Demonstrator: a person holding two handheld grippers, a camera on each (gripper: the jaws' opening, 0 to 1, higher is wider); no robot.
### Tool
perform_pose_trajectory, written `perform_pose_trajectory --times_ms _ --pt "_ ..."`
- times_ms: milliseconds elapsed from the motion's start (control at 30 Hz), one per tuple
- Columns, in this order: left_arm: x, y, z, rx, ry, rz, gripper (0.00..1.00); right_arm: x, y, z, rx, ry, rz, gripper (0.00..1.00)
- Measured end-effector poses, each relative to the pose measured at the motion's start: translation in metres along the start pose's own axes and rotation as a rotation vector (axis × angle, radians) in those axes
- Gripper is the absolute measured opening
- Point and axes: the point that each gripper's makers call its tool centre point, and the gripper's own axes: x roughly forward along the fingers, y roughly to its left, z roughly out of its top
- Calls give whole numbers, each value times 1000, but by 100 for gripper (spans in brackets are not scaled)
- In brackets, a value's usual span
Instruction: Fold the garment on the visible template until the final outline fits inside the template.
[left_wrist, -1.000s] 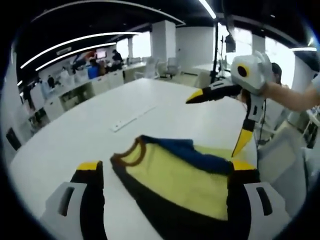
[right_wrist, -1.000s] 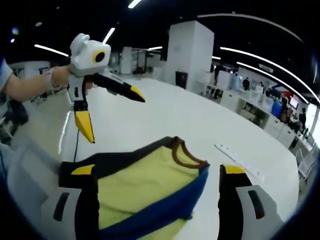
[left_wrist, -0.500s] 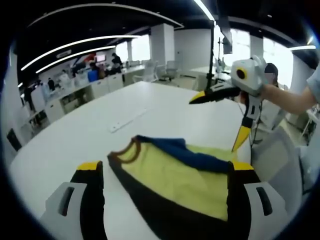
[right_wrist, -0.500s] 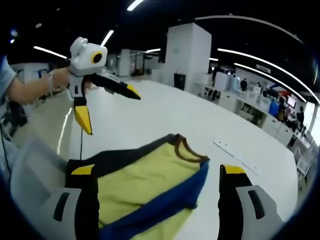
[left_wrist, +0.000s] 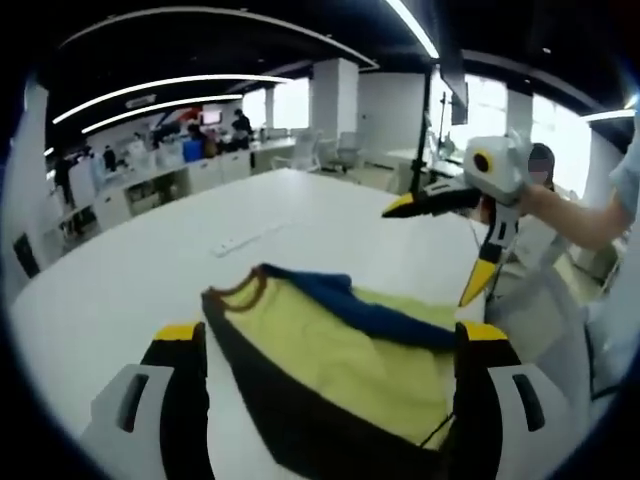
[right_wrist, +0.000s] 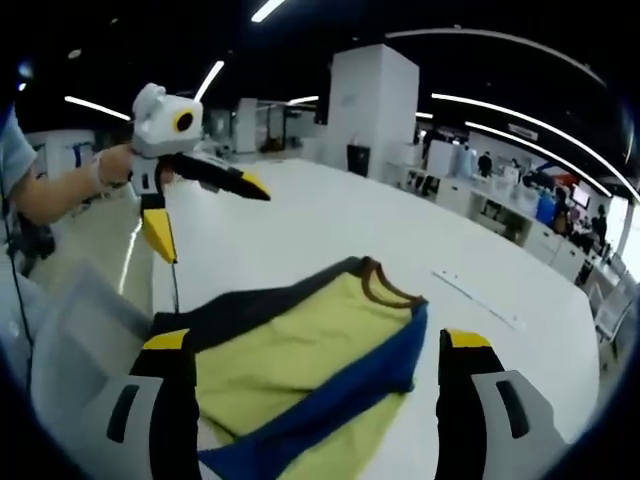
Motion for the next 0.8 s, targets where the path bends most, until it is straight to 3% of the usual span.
perform_pose_trajectory --times_ms 233,500,800 --pt "-11 -9 2 -3 -22 14 100 -7 13 3 -2 -11 0 100" --pt "-25 -22 3 23 -24 25 100 -18 22 -7 10 3 -3 100" --pt "-35 -34 -9 18 -4 34 100 -30 30 -16 32 15 -17 100"
